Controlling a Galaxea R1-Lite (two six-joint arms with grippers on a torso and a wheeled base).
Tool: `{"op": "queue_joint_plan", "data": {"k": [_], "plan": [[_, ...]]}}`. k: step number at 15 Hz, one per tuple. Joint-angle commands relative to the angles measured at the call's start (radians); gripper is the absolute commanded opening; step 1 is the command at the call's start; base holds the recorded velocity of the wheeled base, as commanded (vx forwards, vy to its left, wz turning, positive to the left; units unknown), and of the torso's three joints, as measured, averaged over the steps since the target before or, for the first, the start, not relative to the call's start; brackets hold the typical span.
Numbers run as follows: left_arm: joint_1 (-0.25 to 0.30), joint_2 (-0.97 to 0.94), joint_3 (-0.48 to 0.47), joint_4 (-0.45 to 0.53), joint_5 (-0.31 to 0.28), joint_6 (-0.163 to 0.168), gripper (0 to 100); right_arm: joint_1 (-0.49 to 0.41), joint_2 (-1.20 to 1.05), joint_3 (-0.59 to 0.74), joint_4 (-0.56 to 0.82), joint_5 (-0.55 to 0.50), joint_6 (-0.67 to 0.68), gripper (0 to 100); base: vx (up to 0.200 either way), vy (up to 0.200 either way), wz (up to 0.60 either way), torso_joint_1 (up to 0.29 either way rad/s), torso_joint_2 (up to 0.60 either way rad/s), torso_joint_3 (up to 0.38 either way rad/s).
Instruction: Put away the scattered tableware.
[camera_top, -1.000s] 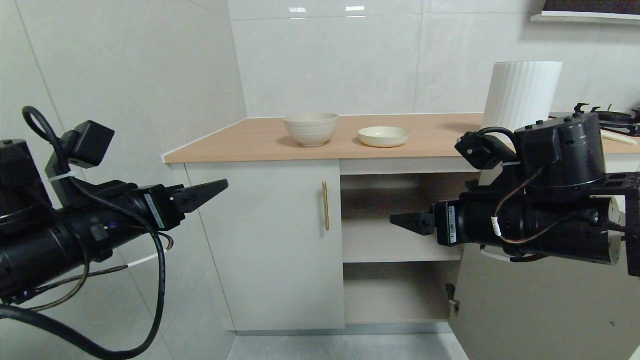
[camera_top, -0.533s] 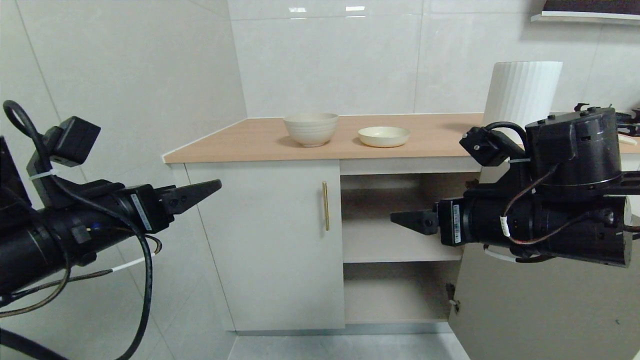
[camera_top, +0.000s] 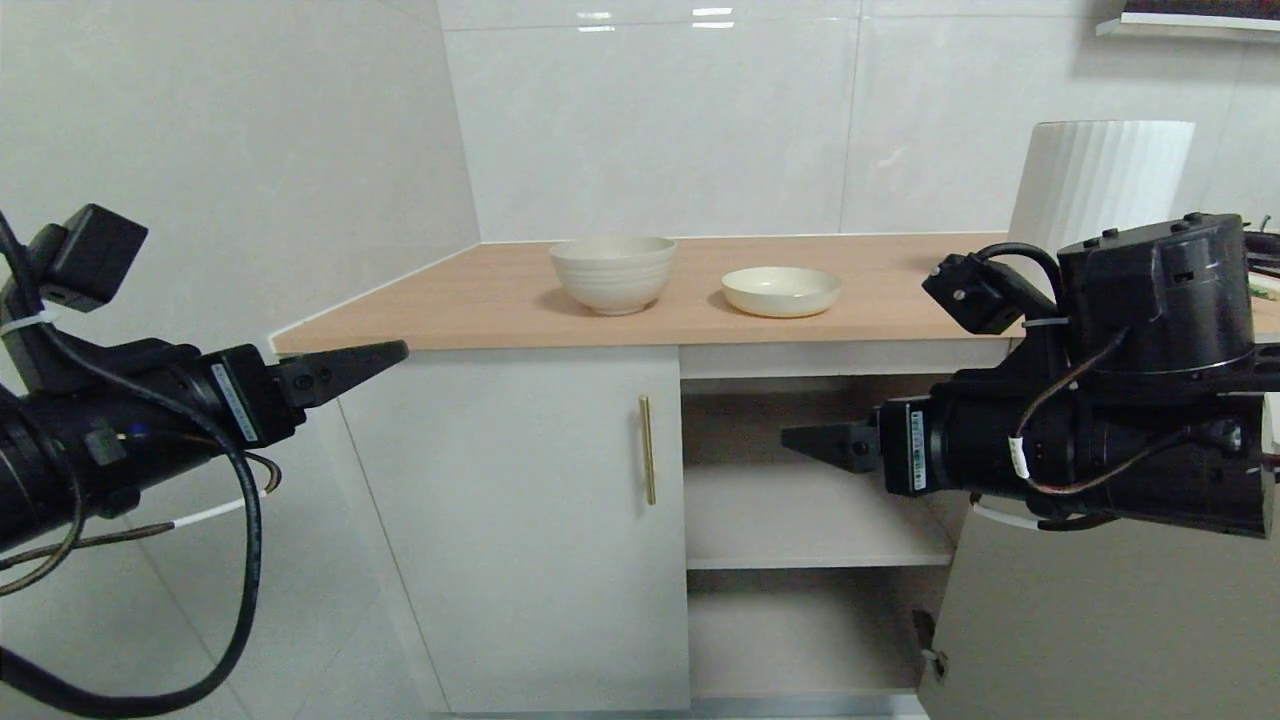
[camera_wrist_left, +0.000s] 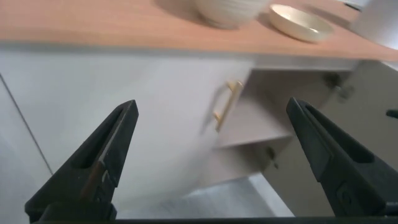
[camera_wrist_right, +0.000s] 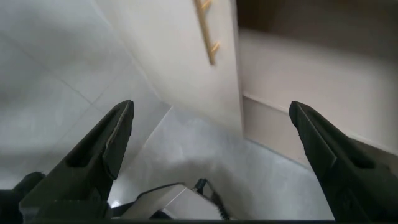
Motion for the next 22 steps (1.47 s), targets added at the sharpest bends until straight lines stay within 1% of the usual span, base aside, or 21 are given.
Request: {"op": "queue_joint_plan", "data": {"k": [1, 6, 14, 15, 16, 18, 22], "plan": [[0.002, 0.016, -0.001, 0.000, 0.000, -0.001, 100, 0.001, -0.013, -0.004, 0.006, 0.002, 0.010, 100, 0.200, 0.000, 0.00, 0.002, 0.01, 0.002], [0.002, 0.017, -0.001, -0.003, 0.001, -0.001, 100, 0.000, -0.065, 0.013, 0.003, 0.045, 0.027, 100, 0.000, 0.000, 0.00, 0.000, 0.00, 0.000], [-0.001, 0.012, -0.001, 0.001, -0.002, 0.003, 100, 0.000, -0.068, 0.036, -0.026, 0.045, 0.018, 100, 0.000, 0.000, 0.00, 0.003, -0.01, -0.004], [-0.004, 0.017, -0.001, 0.003, -0.002, 0.003, 100, 0.000, -0.068, 0.036, -0.026, 0.043, 0.018, 100, 0.000, 0.000, 0.00, 0.061, -0.23, -0.183], [-0.018, 0.029, 0.001, 0.007, -0.014, 0.004, 100, -0.002, -0.065, 0.036, -0.026, 0.043, 0.018, 100, 0.000, 0.000, 0.00, 0.076, -0.32, -0.242], [-0.027, 0.043, 0.004, 0.012, -0.026, 0.004, 100, -0.008, -0.062, 0.035, -0.026, 0.043, 0.018, 100, 0.000, 0.000, 0.00, 0.068, -0.23, -0.278], [-0.035, 0.091, -0.011, 0.018, -0.026, 0.006, 100, -0.048, -0.047, 0.036, -0.054, 0.045, 0.018, 100, 0.000, 0.000, 0.00, 0.172, -0.53, -0.298]]}}
